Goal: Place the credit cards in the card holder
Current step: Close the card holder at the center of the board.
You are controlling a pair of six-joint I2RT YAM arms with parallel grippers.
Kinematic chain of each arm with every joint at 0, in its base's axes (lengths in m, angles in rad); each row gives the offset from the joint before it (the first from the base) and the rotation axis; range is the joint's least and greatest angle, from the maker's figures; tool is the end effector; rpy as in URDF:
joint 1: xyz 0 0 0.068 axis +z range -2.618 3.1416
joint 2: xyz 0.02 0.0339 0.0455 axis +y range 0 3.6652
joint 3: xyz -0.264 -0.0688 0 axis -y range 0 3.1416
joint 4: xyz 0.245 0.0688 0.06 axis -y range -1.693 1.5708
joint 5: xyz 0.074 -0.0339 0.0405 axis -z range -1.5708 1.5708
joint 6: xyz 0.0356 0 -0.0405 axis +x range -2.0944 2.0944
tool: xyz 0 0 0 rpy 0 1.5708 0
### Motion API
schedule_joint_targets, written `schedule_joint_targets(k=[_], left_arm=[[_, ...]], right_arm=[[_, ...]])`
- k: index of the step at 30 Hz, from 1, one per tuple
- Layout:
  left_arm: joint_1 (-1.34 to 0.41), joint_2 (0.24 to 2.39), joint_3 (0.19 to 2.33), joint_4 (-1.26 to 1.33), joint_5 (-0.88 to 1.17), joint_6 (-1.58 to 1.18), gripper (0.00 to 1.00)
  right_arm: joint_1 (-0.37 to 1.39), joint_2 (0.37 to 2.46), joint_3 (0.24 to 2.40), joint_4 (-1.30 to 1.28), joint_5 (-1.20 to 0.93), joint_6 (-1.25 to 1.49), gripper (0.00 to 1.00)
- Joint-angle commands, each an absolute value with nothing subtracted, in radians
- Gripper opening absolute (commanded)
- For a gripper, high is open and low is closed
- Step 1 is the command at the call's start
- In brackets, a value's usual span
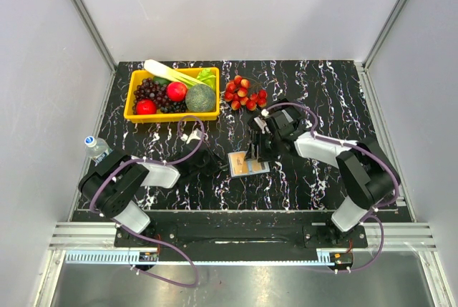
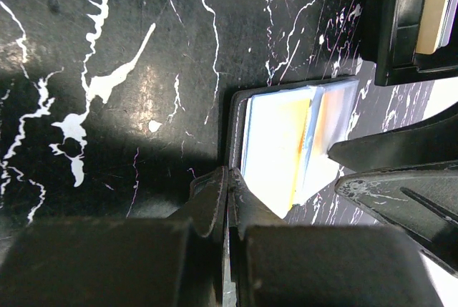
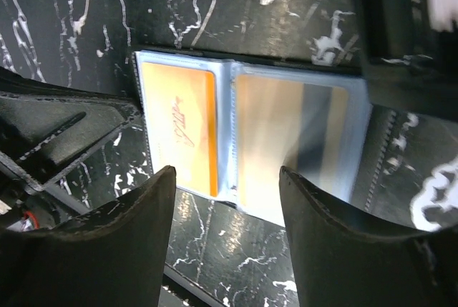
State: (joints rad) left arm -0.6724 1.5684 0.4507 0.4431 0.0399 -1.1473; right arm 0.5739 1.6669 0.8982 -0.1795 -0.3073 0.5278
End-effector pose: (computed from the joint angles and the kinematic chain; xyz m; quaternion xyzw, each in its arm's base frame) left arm 0.2073 -0.1669 0.1150 -0.2036 0.8778 -0.3530 0.2517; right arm 0.2680 0.1861 0.1614 -0.0685 0.9394 0.2826 0.1817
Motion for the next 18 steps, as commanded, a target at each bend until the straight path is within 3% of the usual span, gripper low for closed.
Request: schedule_joint_targets(k=[1, 6, 18], left_arm=[[-0.689, 1.611, 0.451, 0.36, 0.089, -1.115, 0.0], [-0.69, 1.611, 0.448, 0.362, 0.086, -1.117, 0.0], [-0.69, 1.605, 0.439, 0.371, 0.092, -1.117, 0.0]], right_arm=[[0.571, 1.557, 0.873, -0.219, -0.183, 0.497, 0.66], [0.549, 1.494, 0.856, -0.244, -0.144, 0.474, 0.68], [0.537, 1.58, 0.838, -0.226, -0.202, 0.474, 0.68]])
